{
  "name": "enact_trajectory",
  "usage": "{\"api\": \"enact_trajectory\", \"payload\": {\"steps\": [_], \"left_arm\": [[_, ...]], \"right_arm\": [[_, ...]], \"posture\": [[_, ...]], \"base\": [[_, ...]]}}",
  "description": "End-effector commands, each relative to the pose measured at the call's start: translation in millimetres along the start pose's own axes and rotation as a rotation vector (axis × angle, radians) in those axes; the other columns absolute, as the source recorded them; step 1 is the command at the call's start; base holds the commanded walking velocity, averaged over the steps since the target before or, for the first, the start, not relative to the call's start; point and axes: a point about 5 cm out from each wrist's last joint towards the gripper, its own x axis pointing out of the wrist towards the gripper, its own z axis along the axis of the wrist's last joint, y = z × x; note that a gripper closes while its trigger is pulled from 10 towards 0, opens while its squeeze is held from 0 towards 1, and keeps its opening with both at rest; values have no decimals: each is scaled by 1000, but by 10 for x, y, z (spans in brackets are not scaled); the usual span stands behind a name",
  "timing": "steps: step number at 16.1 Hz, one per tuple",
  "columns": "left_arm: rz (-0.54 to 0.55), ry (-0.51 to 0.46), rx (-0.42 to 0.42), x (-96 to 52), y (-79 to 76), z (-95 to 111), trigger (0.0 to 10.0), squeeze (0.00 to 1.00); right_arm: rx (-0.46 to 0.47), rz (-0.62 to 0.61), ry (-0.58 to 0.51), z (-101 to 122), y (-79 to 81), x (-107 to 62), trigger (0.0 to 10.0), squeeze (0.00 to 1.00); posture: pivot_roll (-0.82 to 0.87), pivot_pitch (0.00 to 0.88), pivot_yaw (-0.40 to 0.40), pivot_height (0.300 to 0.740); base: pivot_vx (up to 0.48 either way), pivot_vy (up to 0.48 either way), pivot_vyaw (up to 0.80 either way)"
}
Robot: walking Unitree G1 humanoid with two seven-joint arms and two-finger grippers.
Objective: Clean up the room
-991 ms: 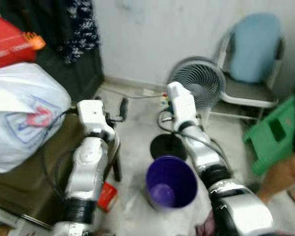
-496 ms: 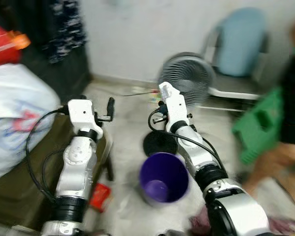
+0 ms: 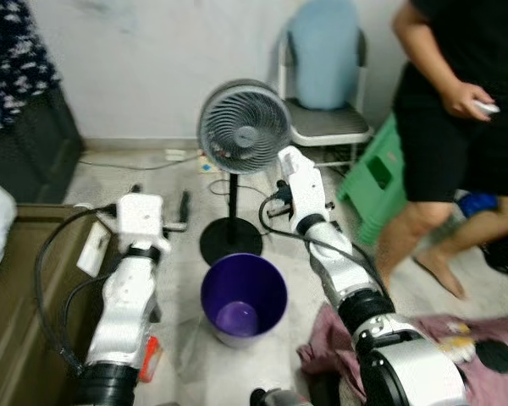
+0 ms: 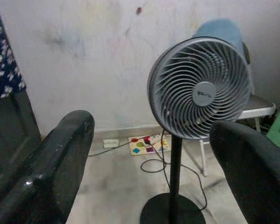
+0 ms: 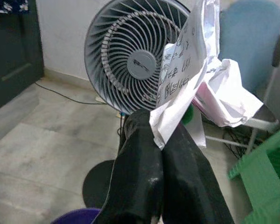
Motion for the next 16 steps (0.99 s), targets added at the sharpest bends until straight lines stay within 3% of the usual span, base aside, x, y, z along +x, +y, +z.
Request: {"api": "enact_trajectory", "payload": {"steps": [1,4,9,13,16], "left_arm": [[-12,-25,-20,-7,-10,66,10000,0],[-39,-23,-19,-37,-70,61,10000,0],[-70,-18,-40,-53,-116,69,10000,0],[-69,-9,-32,-47,-129,72,10000,0],[-40,-8,-14,-43,-103,79,10000,0]], "right_arm": [[2,-9,-12,23,-13,-10,10000,0],[17,-7,-12,-3,1,-42,10000,0],[31,-17,-13,-13,-7,-73,10000,0],[34,-14,-11,-2,-2,-75,10000,0],[34,-12,-13,6,-2,-81,10000,0]], "posture": [[47,14,-52,740],[42,33,-43,740],[37,50,-33,740],[43,54,-36,740],[47,58,-37,740]], "base": [[0,0,-800],[0,0,-267],[321,0,0],[338,0,0],[0,0,0]]}}
